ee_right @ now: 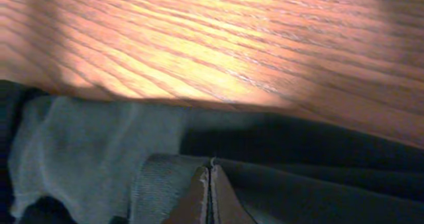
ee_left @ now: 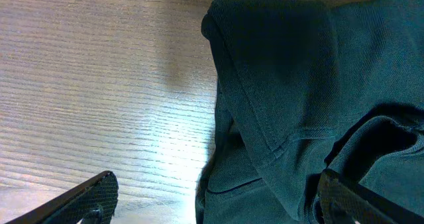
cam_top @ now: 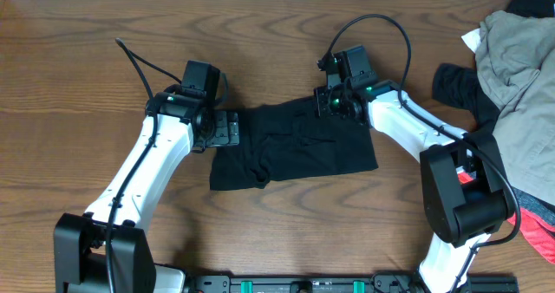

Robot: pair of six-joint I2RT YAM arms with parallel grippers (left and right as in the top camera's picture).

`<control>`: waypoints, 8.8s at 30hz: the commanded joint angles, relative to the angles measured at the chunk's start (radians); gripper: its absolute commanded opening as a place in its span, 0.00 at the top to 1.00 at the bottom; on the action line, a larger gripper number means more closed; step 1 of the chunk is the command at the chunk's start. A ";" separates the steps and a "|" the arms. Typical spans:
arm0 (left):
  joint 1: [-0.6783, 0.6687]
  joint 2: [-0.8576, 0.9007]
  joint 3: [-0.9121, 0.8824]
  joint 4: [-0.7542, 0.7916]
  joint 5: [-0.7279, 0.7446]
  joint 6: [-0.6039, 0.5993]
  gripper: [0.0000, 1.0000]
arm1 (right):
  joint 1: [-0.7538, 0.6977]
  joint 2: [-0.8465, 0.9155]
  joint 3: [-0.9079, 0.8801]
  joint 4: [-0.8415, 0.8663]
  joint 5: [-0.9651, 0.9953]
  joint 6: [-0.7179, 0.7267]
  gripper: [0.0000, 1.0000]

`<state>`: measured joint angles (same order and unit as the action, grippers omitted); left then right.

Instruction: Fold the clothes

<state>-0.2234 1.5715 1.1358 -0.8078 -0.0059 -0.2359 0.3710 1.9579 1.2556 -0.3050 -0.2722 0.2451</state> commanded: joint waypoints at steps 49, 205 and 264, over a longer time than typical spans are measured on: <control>0.004 0.003 0.007 -0.014 -0.001 0.002 0.03 | -0.079 -0.241 0.008 -0.648 0.001 -0.082 0.72; 0.329 -0.040 0.076 -0.107 0.408 0.149 0.94 | 0.217 -0.018 -0.040 0.105 -0.529 -0.178 0.53; 0.329 -0.040 0.076 -0.108 0.408 0.149 0.94 | 0.150 0.103 0.027 0.504 -0.270 0.013 0.99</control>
<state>0.1032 1.5448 1.1870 -0.9157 0.4110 -0.0818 0.5377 2.0571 1.2633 0.2054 -0.6113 0.2348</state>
